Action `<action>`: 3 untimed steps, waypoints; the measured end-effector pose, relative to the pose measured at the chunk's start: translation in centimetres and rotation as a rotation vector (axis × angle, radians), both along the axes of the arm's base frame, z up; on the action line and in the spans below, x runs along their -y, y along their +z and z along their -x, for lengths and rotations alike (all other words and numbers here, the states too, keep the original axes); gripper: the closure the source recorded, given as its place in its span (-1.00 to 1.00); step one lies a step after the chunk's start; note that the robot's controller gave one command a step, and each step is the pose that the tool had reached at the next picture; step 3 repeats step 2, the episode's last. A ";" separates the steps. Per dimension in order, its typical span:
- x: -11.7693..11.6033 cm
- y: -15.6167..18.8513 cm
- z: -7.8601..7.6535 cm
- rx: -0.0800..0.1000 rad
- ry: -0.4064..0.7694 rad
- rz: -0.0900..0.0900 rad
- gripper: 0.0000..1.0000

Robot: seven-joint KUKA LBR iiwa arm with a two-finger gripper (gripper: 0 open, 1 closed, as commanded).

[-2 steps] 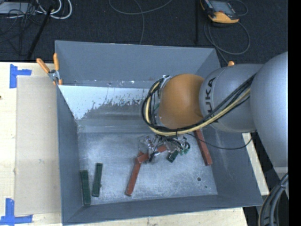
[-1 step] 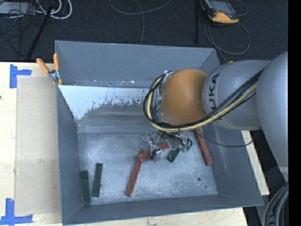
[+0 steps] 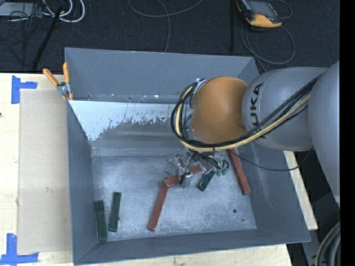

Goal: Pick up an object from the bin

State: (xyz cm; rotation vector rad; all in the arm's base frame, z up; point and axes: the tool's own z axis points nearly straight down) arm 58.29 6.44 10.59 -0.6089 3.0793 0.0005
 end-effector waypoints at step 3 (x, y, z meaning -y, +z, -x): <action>-0.1 5.1 -0.2 0.003 -0.004 0.000 1.00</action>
Offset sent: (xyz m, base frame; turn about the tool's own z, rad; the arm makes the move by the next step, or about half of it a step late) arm 0.0000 -0.0002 0.0059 0.0000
